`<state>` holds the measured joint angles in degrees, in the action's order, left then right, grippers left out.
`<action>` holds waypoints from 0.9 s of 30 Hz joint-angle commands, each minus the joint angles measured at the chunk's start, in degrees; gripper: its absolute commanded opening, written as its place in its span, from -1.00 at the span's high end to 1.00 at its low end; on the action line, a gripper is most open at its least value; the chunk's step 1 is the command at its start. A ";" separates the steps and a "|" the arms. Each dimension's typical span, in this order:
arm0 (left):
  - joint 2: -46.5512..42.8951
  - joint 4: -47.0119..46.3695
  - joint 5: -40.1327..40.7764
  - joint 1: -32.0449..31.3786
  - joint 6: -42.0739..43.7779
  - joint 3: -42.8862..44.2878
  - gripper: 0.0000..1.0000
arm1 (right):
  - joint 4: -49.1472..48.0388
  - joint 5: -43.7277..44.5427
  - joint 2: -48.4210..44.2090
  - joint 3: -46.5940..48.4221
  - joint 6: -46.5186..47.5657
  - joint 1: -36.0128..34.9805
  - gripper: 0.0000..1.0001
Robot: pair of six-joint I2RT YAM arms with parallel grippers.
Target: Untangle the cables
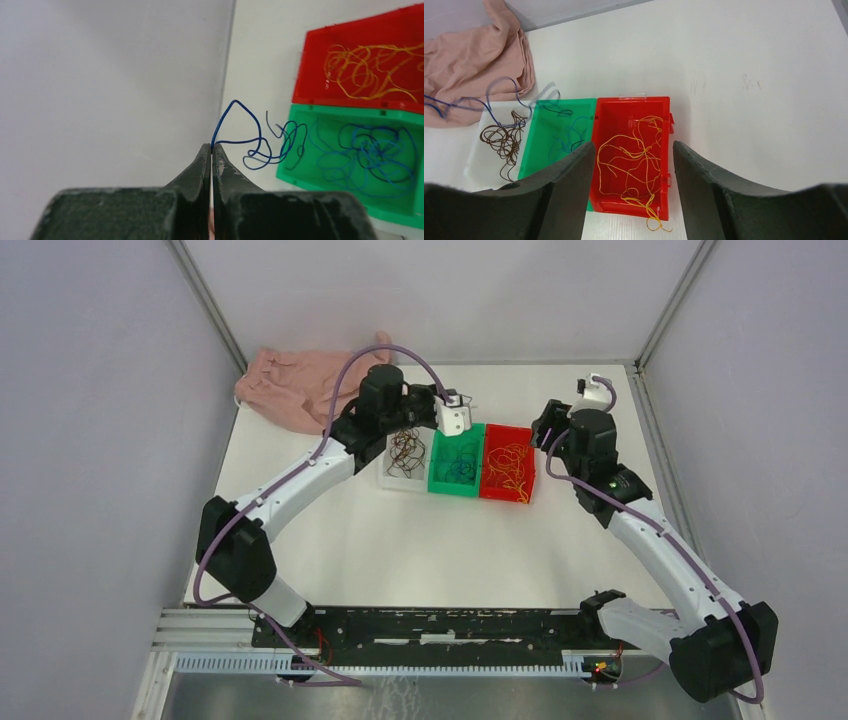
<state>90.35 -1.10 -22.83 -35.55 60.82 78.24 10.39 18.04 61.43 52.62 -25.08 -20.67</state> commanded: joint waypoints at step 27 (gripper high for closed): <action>18.06 10.11 4.82 -3.65 -6.68 6.12 0.94 | -2.27 -1.02 2.06 -0.06 -3.23 2.04 -0.27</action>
<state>105.32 10.15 -19.97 -38.74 57.47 78.70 10.37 17.80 63.40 52.58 -27.79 -19.46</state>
